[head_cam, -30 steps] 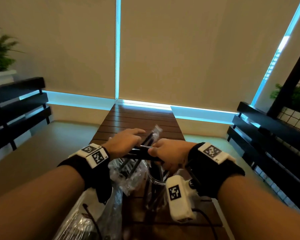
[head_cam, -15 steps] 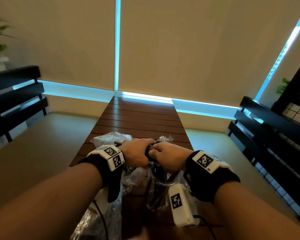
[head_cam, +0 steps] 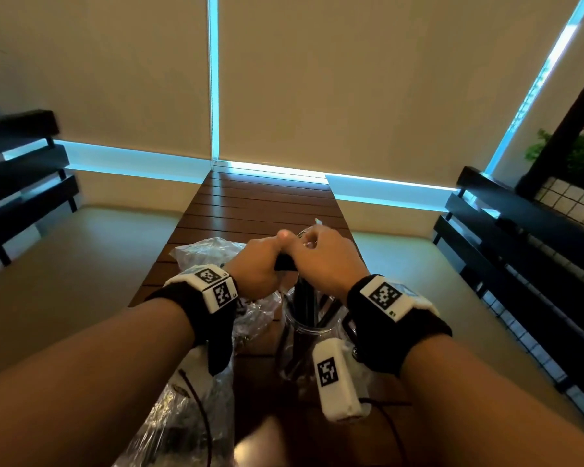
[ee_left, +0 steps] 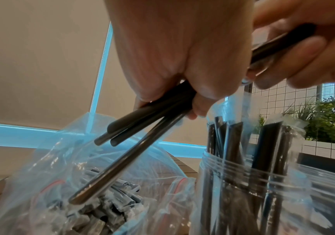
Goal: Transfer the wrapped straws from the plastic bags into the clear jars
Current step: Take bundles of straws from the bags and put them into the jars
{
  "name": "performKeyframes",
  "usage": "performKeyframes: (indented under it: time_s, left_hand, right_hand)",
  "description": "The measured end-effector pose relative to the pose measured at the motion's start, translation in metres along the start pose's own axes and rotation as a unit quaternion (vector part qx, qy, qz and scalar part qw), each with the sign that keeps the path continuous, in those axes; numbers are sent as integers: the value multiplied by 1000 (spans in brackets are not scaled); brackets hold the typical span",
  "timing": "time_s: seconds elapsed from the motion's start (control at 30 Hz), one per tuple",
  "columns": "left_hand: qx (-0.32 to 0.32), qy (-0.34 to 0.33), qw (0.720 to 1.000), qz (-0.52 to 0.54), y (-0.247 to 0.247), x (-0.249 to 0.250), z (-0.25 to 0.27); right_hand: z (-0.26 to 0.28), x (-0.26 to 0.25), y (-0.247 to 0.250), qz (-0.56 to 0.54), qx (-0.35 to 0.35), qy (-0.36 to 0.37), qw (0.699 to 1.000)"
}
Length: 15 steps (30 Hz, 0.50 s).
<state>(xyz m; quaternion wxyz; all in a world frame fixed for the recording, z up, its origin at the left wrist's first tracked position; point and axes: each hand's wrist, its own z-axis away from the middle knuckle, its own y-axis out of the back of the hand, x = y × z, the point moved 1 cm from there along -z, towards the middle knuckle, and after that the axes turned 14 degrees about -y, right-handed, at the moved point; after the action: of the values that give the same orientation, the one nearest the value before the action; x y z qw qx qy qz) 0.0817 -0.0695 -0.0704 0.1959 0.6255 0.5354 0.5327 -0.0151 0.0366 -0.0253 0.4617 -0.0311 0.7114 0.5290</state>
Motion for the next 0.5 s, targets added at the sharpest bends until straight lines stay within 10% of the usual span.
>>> performKeyframes:
  time_s: [0.23,0.5]
  left_hand:
    - [55,23,998,16,9,2,10]
    - [122,15,991,52,20,9,14]
  right_hand:
    - [4,-21,-5,-134,134,21,982]
    - [7,-38,-9,-122,105,25,987]
